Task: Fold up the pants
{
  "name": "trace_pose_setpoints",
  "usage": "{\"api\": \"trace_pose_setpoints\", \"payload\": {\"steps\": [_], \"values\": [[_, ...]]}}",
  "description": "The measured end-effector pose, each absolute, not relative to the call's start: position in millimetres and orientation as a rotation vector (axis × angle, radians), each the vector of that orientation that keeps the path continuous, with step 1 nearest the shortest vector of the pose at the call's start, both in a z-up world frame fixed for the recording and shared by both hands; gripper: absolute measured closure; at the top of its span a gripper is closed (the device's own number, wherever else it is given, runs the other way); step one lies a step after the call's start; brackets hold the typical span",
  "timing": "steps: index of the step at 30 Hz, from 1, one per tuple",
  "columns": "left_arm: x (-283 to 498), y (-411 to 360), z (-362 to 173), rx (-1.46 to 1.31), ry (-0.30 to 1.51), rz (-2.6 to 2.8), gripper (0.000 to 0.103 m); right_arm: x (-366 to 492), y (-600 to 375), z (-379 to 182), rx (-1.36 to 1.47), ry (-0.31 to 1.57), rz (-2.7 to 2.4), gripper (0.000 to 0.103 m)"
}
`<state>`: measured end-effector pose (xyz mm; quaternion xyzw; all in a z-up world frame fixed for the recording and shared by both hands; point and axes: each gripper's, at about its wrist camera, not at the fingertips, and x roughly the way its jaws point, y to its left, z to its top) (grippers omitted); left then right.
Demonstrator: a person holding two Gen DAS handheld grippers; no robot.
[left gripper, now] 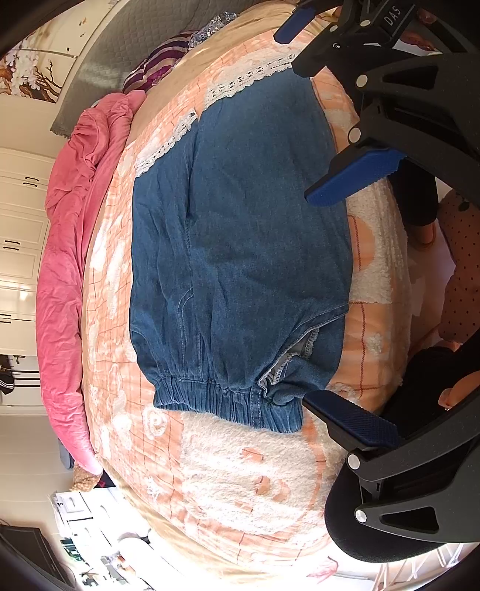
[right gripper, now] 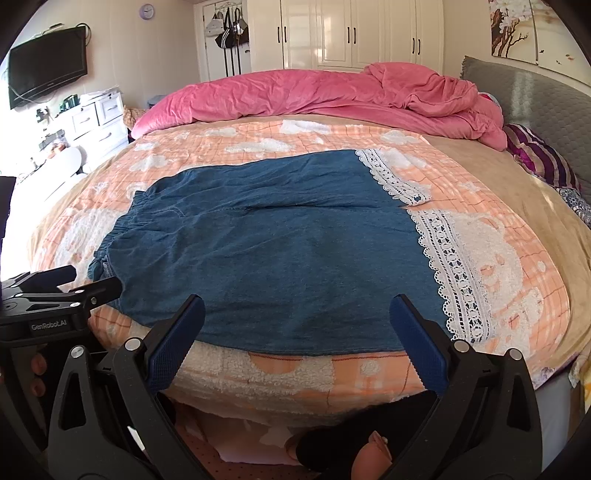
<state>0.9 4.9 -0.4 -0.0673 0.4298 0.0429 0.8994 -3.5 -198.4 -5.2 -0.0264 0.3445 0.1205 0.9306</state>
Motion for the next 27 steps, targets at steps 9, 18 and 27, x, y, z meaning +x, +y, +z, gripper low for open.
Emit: {"api": "trace_pose_setpoints", "payload": {"steps": [9,18,27], "values": [[2.3,4.4,0.1,-0.139,0.886,0.086,0.004,-1.9,-197.5,-6.7,-0.060,0.711,0.252,0.008],[8.9,2.5,-1.3,-0.133,0.889,0.080,0.004,1.2,-194.8,-8.7,-0.066,0.721,0.249,0.008],[20.1,4.9,2.5,-0.134,0.878,0.072,0.004,15.0,-190.1,-6.2,-0.065,0.725,0.251,0.008]]}}
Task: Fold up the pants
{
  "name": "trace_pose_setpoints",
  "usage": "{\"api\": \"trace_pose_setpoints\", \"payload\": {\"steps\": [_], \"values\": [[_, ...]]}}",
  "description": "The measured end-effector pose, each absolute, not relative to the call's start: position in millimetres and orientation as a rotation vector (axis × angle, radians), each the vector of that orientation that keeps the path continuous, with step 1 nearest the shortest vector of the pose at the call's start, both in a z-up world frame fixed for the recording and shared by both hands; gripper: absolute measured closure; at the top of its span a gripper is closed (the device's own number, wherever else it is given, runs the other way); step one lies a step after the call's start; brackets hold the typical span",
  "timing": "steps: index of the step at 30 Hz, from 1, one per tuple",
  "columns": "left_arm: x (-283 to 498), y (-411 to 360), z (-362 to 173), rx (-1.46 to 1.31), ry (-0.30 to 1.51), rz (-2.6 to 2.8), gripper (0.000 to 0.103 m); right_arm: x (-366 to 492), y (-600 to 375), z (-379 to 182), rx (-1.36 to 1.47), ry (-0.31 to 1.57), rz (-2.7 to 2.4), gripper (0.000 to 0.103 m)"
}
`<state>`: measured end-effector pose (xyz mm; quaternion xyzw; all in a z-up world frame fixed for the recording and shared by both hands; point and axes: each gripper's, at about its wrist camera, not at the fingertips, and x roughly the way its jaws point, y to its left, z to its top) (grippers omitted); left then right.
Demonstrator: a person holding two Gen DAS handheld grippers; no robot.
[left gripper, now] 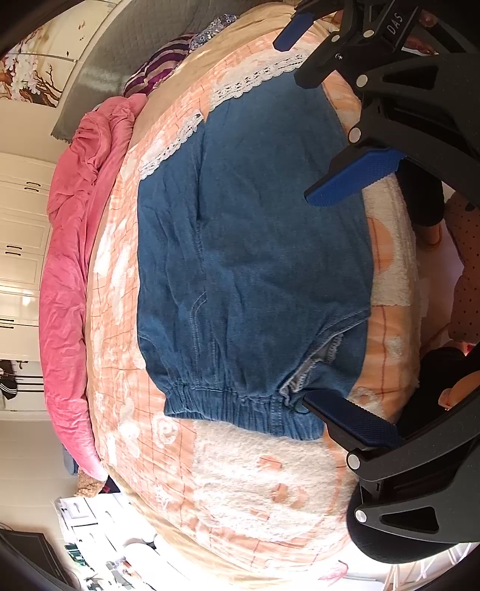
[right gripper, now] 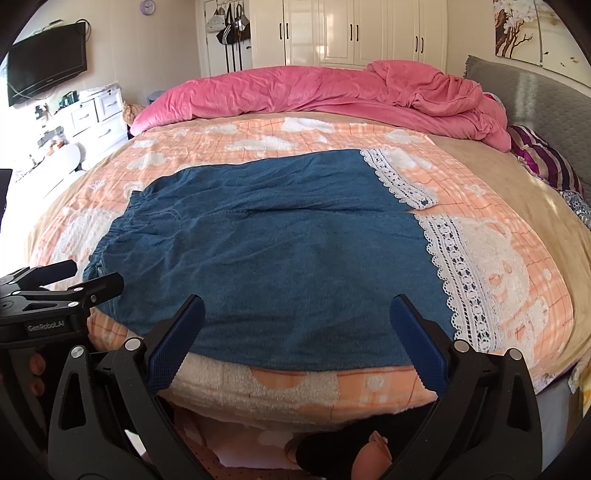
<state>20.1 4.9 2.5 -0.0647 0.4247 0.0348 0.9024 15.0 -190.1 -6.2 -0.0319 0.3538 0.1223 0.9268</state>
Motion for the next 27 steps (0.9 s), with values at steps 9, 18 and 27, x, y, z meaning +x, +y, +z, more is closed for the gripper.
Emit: {"api": "trace_pose_setpoints", "payload": {"steps": [9,18,27], "values": [[46.7,24.9,5.7,-0.134,0.896,0.075,0.004,53.4,-170.9,-7.1,-0.080,0.764,0.322,0.008],[82.5,79.7,21.1,-0.125,0.883,0.140,0.004,106.6,-147.0,-7.4,-0.114,0.797,0.386,0.008],[149.8,126.9,34.7,-0.099,0.901,0.132,0.004,152.8,-115.0,5.3,-0.196,0.793,0.459,0.008]]}}
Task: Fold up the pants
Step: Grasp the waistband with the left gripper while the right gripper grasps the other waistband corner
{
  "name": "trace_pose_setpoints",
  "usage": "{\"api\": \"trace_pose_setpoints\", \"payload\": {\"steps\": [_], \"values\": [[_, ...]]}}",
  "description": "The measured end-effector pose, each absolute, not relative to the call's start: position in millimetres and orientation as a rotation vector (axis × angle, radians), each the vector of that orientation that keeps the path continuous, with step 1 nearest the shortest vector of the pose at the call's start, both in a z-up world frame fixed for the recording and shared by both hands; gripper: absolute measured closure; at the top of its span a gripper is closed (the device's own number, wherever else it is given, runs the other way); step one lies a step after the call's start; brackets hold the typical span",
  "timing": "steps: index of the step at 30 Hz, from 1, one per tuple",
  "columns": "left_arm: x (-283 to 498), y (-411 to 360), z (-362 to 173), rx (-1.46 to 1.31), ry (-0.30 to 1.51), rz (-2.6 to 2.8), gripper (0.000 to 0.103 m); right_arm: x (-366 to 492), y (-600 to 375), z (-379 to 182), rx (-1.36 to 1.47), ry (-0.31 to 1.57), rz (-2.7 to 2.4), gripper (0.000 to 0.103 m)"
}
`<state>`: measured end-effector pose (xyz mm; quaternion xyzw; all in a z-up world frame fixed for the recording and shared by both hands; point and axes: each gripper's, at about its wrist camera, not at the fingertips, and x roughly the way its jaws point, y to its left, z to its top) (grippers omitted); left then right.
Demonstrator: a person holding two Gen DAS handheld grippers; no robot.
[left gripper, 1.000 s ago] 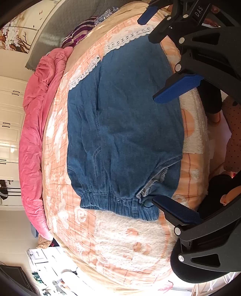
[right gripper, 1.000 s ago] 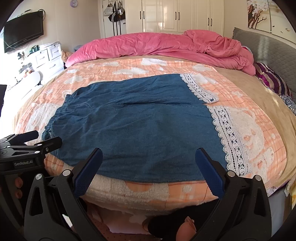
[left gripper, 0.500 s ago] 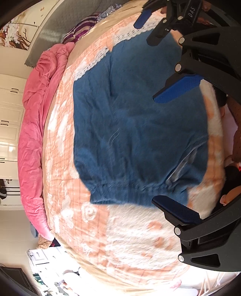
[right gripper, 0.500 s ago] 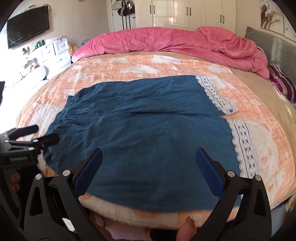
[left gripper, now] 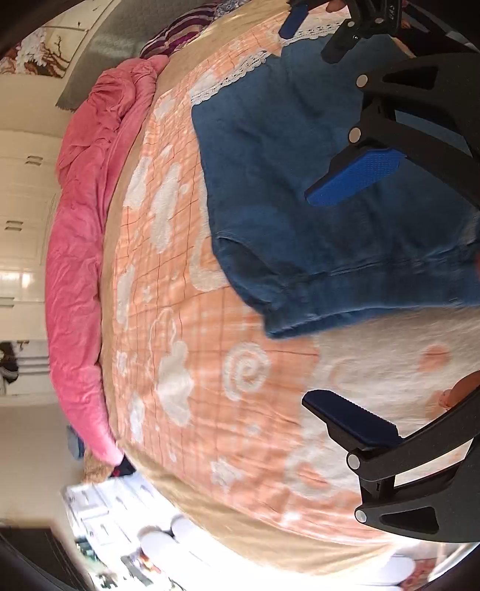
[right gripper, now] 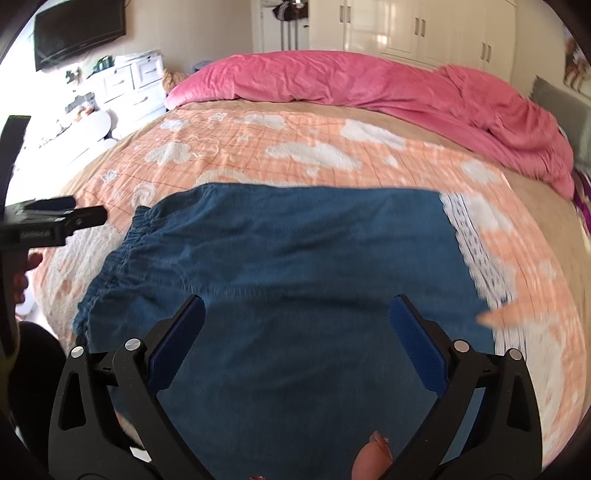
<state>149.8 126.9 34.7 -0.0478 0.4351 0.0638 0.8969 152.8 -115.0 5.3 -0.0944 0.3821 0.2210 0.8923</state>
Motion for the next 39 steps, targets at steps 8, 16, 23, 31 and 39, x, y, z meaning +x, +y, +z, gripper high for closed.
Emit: {"api": "trace_pose_setpoints", "payload": {"steps": [8,16,23,31,39], "values": [[201.7,160.1,-8.4,-0.109,0.957,0.101,0.004,211.5,-83.9,-0.7,-0.234,0.883,0.538,0.008],[223.1,170.6,-36.8,-0.102,0.961,0.025,0.005,268.7,-41.4,-15.5,-0.406,0.873,0.570,0.008],[235.2,163.4,-50.6,-0.094,0.984,-0.019,0.054,301.4,-4.6,-33.5,-0.555,0.888,0.629,0.008],[218.6,153.4,-26.6,-0.042,0.863,-0.033,0.078,322.0,30.1,-43.6,-0.706,0.865,0.730,0.008],[208.9,145.4,-18.0,0.022,0.818,-0.020,0.078,320.0,62.5,-70.1,-0.797,0.914,0.854,0.062]]}}
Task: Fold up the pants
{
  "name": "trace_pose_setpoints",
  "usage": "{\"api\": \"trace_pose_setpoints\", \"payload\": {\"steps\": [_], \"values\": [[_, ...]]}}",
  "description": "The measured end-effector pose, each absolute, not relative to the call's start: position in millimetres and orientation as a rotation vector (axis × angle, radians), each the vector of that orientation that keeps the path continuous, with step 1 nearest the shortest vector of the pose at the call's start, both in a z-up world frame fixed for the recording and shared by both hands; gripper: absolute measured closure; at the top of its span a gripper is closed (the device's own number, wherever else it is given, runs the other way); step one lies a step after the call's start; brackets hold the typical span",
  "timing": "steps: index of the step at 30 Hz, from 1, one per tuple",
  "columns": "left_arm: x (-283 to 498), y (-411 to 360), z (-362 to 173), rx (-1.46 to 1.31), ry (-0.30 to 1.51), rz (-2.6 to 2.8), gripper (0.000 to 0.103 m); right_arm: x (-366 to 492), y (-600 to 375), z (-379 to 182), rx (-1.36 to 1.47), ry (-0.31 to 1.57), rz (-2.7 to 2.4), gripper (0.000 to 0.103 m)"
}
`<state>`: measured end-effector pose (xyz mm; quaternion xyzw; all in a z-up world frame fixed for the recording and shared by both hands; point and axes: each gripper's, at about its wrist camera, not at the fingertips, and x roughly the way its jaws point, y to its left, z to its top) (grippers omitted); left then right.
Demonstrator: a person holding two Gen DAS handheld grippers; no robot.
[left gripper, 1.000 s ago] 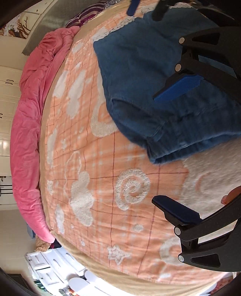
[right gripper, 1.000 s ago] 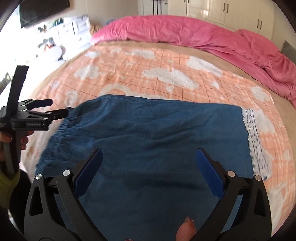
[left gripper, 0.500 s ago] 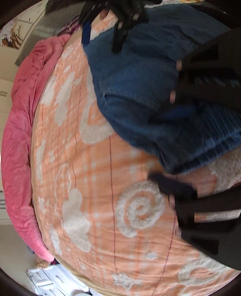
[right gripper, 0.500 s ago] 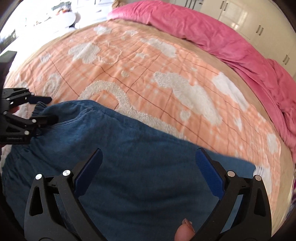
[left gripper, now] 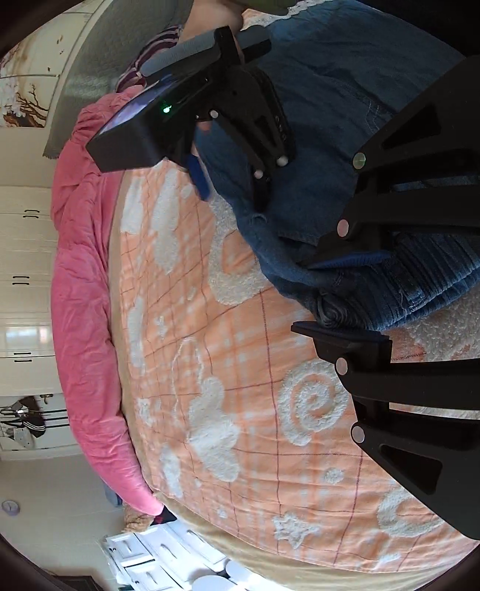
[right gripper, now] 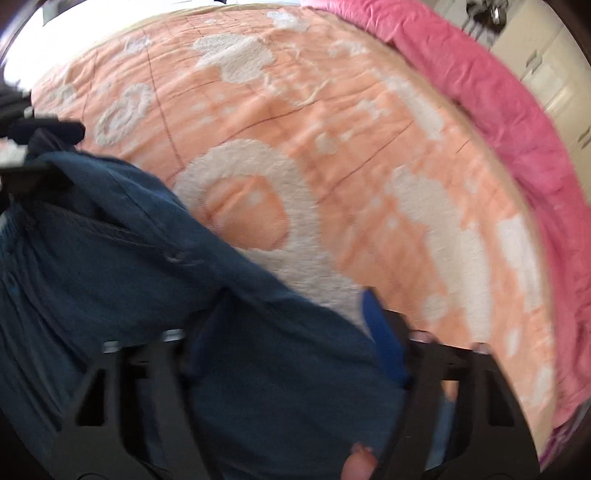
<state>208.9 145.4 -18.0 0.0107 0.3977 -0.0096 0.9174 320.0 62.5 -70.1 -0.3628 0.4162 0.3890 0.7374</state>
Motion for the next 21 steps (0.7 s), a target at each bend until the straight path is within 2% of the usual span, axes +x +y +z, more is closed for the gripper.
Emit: {"api": "trace_pose_setpoints", "payload": {"steps": [1,2,4,14,21], "values": [[209.7,145.5,-19.1,0.022,0.822,-0.016,0.078,318.0,62.2,-69.0,-0.757,0.932,0.882,0.084],[210.2,146.6,-19.7,0.022,0.824,-0.011,0.078,311.1,61.4,-66.5,-0.743,0.912,0.892,0.092],[209.1,147.8,-17.9,0.024,0.817,-0.004,0.078,300.5,56.4,-60.8,-0.725,0.872,0.858,0.098],[170.8,125.7,16.8,0.041,0.692,-0.029,0.077,237.7,-17.2,7.4,-0.395,0.712,0.802,0.100],[118.1,105.3,28.1,0.055,0.640,-0.050,0.077,178.6,-51.4,19.4,-0.319,0.690,0.821,0.100]]}}
